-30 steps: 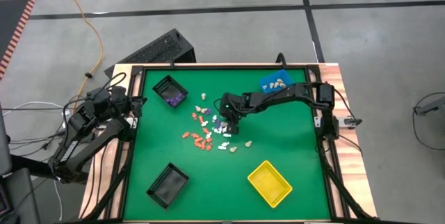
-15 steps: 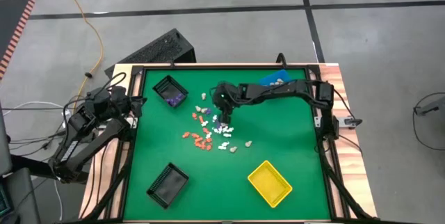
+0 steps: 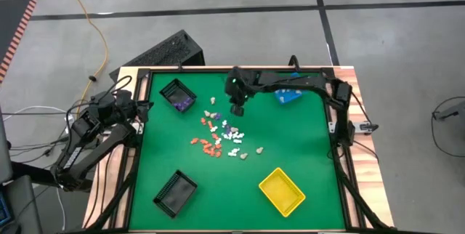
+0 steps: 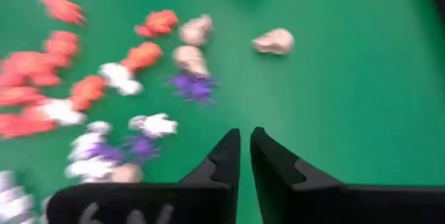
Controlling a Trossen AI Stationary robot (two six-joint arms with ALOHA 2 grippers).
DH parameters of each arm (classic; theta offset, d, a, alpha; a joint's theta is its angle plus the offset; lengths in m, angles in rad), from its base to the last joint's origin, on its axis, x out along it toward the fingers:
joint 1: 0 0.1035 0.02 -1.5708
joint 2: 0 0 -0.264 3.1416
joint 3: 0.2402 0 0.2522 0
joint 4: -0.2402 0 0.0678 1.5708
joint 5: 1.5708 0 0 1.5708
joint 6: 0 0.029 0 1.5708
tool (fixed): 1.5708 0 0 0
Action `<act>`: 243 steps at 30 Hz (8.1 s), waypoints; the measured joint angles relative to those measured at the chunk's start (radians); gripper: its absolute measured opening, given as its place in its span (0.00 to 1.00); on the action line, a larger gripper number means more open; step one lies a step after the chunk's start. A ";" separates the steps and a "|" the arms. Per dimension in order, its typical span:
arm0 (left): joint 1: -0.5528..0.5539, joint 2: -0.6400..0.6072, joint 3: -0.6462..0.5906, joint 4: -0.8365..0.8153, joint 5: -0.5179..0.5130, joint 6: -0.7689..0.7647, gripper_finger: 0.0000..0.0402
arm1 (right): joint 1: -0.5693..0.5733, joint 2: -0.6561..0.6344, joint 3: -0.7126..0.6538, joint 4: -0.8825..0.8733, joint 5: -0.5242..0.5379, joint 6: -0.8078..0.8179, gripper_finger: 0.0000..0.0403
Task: Sort Halloween decoration
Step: Put the purple spider toy into the top black basket, then put the skull toy into the blue basket
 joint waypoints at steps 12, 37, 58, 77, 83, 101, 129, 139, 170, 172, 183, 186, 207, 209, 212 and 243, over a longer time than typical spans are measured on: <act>0.000 0.000 0.000 -0.009 -0.005 0.006 0.36 | -0.108 -0.467 -0.439 0.536 -0.087 0.141 0.22; 0.000 0.000 0.000 -0.008 0.017 0.012 0.36 | 0.052 -0.339 -0.702 0.694 0.235 0.202 0.83; 0.000 0.000 0.000 -0.008 0.010 0.013 0.36 | 0.021 -0.020 -0.694 0.905 0.379 0.339 0.84; 0.000 0.000 0.000 -0.017 -0.034 -0.012 0.36 | 0.042 -0.006 -0.654 0.871 0.474 0.363 0.38; 0.000 0.000 0.000 -0.017 -0.034 -0.012 0.36 | 0.054 -0.006 -0.653 0.870 0.467 0.367 0.19; 0.000 0.000 0.000 -0.017 -0.034 -0.012 0.36 | 0.072 -0.077 -0.593 0.866 0.462 0.441 0.03; 0.000 0.000 0.000 -0.018 -0.033 -0.012 0.36 | 0.067 -0.018 -0.551 0.785 0.489 0.359 0.72; 0.000 0.000 0.000 -0.018 -0.039 -0.013 0.36 | 0.065 0.041 -0.531 0.760 0.534 0.359 0.70; 0.000 0.000 0.000 -0.018 -0.039 -0.015 0.36 | 0.100 0.040 -0.492 0.720 0.500 0.408 0.03; 0.000 0.000 0.000 -0.018 -0.039 -0.015 0.36 | 0.110 0.040 -0.463 0.721 0.498 0.409 0.03; 0.000 0.000 0.000 -0.017 -0.039 -0.015 0.36 | 0.169 0.041 -0.223 0.760 0.482 0.323 0.03; 0.000 0.000 0.000 -0.017 -0.040 -0.015 0.36 | 0.171 0.041 -0.177 0.826 0.465 0.321 0.03; 0.000 0.000 0.000 -0.016 -0.046 -0.016 0.36 | 0.136 0.195 0.015 1.060 0.327 0.443 0.03; 0.000 0.000 0.000 -0.016 -0.045 -0.016 0.36 | 0.139 0.261 0.101 1.073 0.293 0.445 0.03; 0.000 0.000 0.000 -0.015 -0.046 -0.016 0.36 | 0.137 0.350 0.240 1.040 0.238 0.446 0.03; 0.000 0.000 0.000 -0.017 -0.045 -0.016 0.36 | 0.083 0.571 0.662 0.697 -0.267 0.450 0.45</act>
